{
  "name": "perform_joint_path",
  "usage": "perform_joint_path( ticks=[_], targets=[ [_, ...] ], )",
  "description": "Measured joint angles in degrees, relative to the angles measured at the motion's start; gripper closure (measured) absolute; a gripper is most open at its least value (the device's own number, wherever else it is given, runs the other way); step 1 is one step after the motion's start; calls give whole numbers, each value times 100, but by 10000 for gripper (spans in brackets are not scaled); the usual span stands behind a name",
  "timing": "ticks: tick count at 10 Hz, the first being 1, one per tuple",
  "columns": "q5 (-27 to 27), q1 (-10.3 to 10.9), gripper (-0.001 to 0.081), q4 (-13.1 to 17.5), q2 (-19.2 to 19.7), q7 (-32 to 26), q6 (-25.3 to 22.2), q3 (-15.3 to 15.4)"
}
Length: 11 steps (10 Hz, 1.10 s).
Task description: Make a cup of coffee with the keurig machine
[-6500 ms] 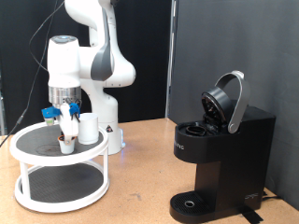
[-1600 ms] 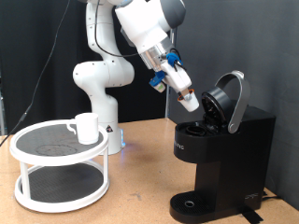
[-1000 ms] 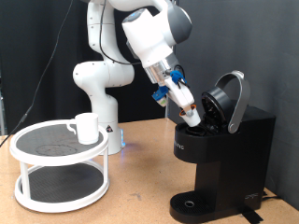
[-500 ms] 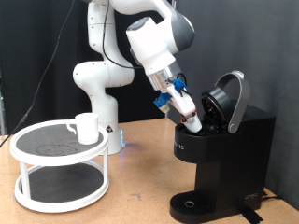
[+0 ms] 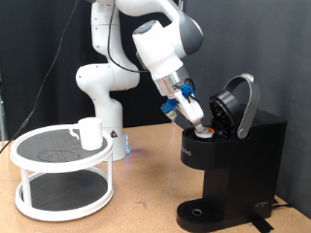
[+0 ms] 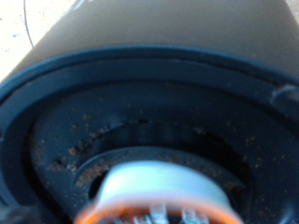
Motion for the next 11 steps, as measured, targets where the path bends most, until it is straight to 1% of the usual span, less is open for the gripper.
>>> perform_joint_path(
  ticks=[1, 2, 3, 4, 6, 8, 10, 11],
  targets=[
    [32, 0, 201, -13, 5, -3, 0, 0],
    [93, 0, 98, -19, 5, -28, -15, -5],
    [203, 0, 98, -18, -1, -124, -83, -30],
    [327, -6, 79, -8, -37, -258, -273, -86],
    [442, -37, 72, 38, -225, -458, -869, -282],
    [457, -83, 72, 80, -513, -471, -1366, -474],
    [443, -82, 72, 75, -495, -522, -1355, -474],
    [529, -82, 72, 116, -512, -616, -1428, -505]
  ],
)
